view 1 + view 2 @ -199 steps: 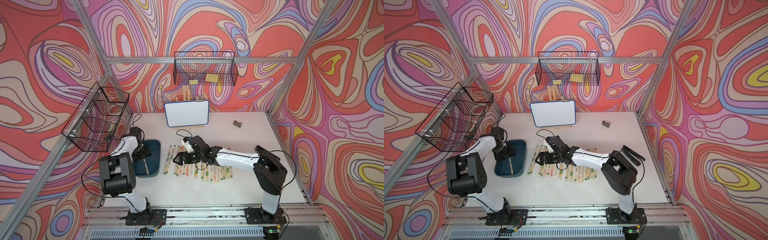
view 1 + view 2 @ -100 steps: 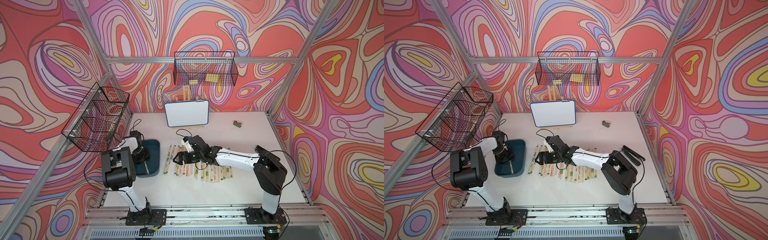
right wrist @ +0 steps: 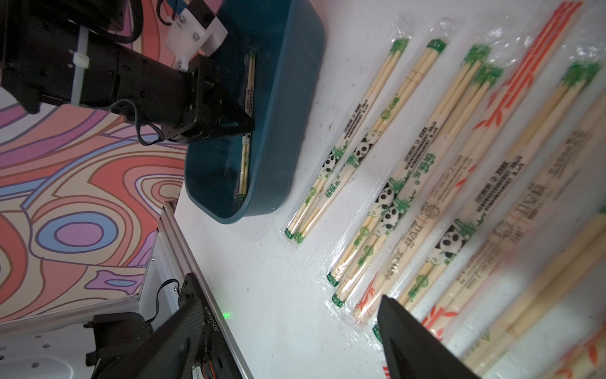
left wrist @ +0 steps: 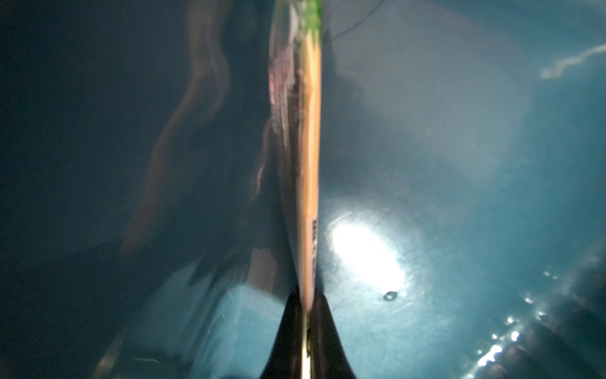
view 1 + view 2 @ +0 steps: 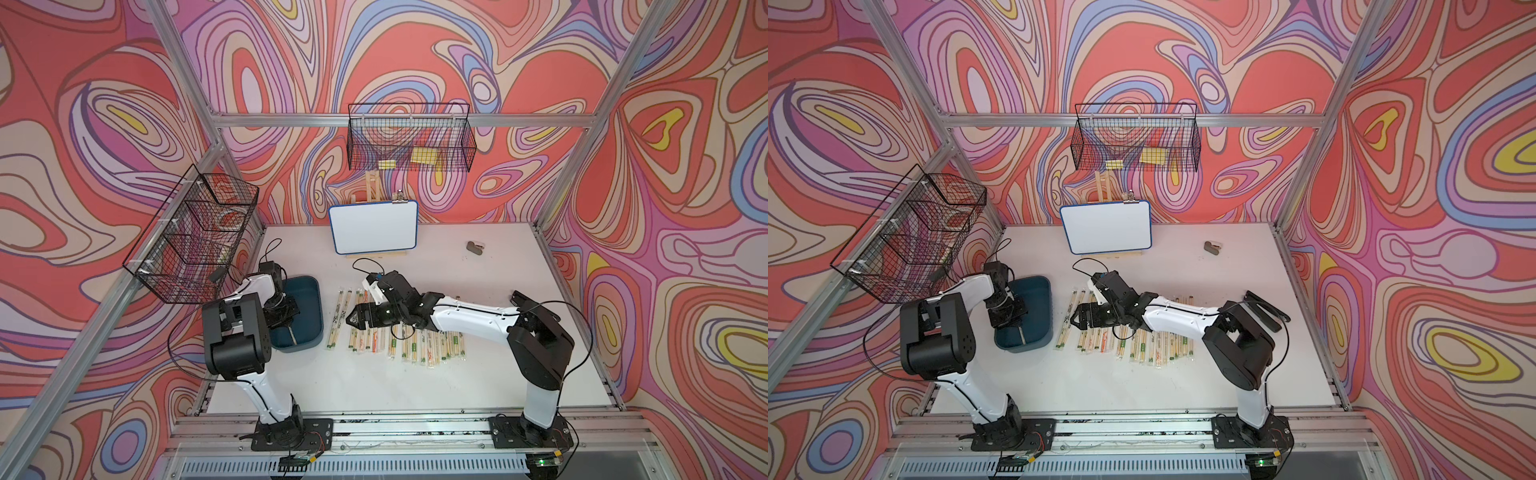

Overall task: Take the paired disposable chopsticks out of the storage box
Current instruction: Pick up the paired disposable chopsticks from the storage box.

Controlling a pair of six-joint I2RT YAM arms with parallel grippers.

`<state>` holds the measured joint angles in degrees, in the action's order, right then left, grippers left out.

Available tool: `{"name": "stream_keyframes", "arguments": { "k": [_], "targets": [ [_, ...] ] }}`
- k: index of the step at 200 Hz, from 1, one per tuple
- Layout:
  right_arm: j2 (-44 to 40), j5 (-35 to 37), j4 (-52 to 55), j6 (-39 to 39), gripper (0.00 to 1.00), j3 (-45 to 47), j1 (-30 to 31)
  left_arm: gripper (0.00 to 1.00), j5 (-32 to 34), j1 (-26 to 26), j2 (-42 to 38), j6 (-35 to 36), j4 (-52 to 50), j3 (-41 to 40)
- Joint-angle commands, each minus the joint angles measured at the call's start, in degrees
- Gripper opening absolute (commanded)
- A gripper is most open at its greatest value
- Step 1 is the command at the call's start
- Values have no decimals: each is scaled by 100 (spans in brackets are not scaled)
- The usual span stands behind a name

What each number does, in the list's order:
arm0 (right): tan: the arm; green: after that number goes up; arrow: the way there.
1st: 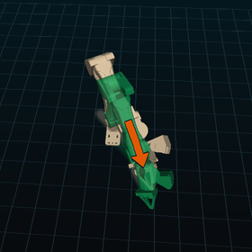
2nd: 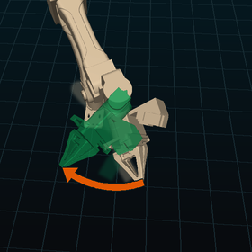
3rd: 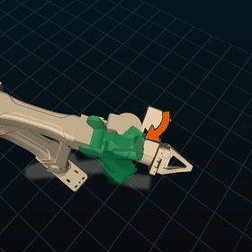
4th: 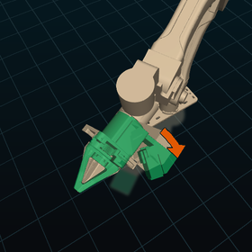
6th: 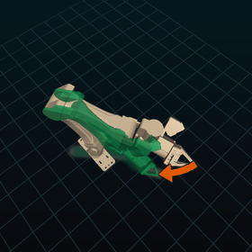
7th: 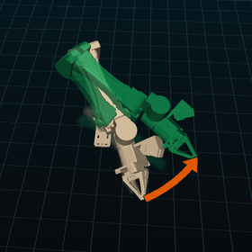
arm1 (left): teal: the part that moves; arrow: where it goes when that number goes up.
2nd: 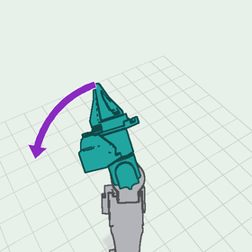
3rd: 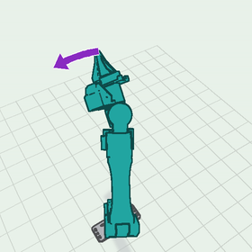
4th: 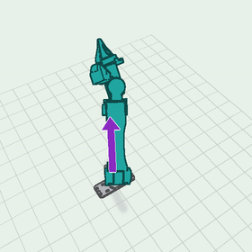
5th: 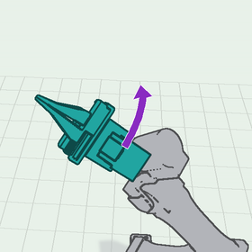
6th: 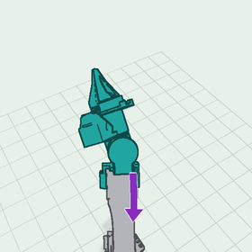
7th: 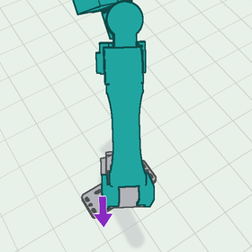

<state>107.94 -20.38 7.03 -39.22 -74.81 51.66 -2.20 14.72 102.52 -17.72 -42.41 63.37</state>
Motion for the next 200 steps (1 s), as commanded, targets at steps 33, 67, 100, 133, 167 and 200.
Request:
{"name": "stream_keyframes", "arguments": {
  "k": [33,67,100,133,167,200],
  "targets": [
    [38,47,-35,82,89,-14,-41,0,-146,53,-284,94,-246,127],
    [61,34,-60,85,89,-23,-38,0,-240,49,-621,111,-362,266],
    [85,25,-48,83,89,-36,-41,0,-402,48,-788,86,-452,435],
    [74,45,-11,81,89,-52,-38,0,-657,48,-1002,24,-526,621],
    [70,94,86,134,89,-138,-37,0,-1027,-36,-1180,-38,-580,825],
    [54,122,189,147,89,-200,-78,0,-1099,-461,-1227,-47,-704,1106]
  ]
}}
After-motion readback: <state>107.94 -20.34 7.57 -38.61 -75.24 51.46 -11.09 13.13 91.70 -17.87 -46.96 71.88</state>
